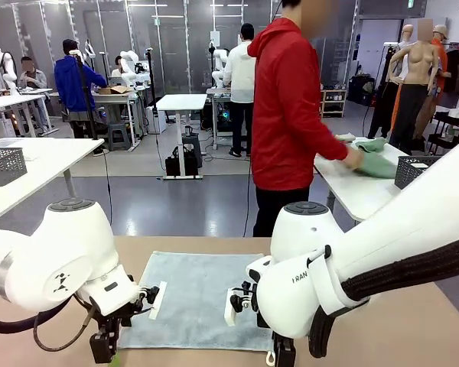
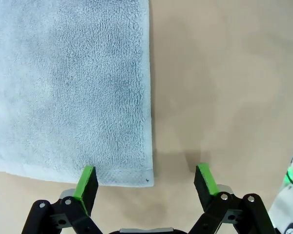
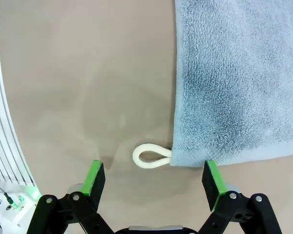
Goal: Fold the towels and place them in the basket.
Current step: When a person lays out a Towel with hook on the table, fold it in half twice.
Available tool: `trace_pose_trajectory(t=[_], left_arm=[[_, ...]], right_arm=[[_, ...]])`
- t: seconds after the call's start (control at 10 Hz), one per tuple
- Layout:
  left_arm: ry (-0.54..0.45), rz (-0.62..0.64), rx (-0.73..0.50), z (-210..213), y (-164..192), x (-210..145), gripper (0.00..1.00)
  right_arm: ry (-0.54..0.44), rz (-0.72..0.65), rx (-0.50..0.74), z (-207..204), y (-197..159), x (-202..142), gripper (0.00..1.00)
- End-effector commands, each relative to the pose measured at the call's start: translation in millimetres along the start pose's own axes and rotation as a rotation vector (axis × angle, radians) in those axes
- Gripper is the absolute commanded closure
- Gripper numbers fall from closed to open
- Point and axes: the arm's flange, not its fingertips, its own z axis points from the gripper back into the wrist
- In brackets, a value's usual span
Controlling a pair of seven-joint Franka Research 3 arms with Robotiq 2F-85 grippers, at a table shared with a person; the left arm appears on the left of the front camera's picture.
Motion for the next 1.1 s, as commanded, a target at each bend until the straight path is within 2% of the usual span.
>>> trace_pose_trajectory(t=[0.0, 0.6, 0.7, 0.8, 0.9, 1.0], left_arm=[[-0.026, -0.015, 0.005, -2.4, -9.8, -4.8, 0.00], [-0.026, -0.010, -0.008, -5.2, -9.7, -6.2, 0.00], [-0.027, -0.015, -0.007, -4.5, -9.7, -5.9, 0.12], [-0.026, -0.019, 0.003, -3.7, -10.0, -5.2, 0.20], [-0.029, -0.018, 0.008, -2.9, -10.1, -4.7, 0.16], [-0.024, -0.021, 0.013, -2.7, -9.6, -4.8, 0.16]], right_arm=[[0.002, 0.029, -0.026, -1.5, -5.5, 3.9, 0.00], [0.000, 0.045, -0.024, 1.4, -9.2, 9.8, 0.00], [-0.001, 0.048, -0.016, 0.7, -9.4, 10.9, 0.00], [0.000, 0.044, -0.016, 0.3, -10.3, 10.9, 0.20], [-0.003, 0.042, -0.018, -0.3, -10.9, 11.0, 0.20], [-0.003, 0.046, -0.024, -0.9, -11.6, 10.9, 0.20]])
